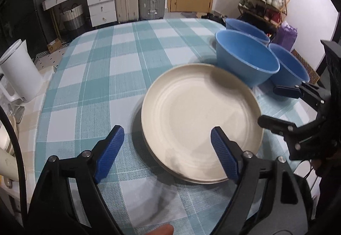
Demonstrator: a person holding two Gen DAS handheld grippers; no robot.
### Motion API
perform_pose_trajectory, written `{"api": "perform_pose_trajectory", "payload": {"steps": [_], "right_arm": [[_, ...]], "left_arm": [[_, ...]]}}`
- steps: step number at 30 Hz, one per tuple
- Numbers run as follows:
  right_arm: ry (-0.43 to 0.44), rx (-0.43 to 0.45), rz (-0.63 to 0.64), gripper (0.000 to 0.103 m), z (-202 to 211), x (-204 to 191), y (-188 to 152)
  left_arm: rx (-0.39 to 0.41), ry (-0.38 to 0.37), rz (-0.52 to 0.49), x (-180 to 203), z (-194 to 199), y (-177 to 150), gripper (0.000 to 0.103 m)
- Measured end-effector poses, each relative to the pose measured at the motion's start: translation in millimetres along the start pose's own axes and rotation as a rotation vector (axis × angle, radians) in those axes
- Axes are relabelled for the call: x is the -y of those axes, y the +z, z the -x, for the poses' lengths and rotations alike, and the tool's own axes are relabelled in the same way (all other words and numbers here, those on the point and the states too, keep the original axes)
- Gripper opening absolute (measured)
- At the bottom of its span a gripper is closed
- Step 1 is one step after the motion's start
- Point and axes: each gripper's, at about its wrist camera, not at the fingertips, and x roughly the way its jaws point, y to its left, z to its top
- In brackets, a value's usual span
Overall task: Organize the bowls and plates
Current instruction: 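Lower the cream plates onto the plate stack and open both tools, then move both tools over the blue bowls toward their rims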
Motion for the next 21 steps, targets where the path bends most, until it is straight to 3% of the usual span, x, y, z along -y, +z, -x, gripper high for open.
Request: {"api": "perform_pose_trajectory", "payload": {"steps": [2, 4, 21], "right_arm": [[-0.006, 0.019, -0.007, 0.089, 7.6, 0.6, 0.4], [-0.015, 0.034, -0.01, 0.096, 14.8, 1.2, 0.5], [-0.052, 0.188, -0.084, 0.102, 90.0, 36.0, 11.8]], "left_arm": [[0.01, -0.012, 0.013, 0.4, 5.1, 1.8, 0.09], [0.026, -0.02, 0.02, 2.5, 10.4, 3.6, 0.103], [0.102, -0.066, -0.021, 43.4, 34.2, 40.7, 0.102]]}}
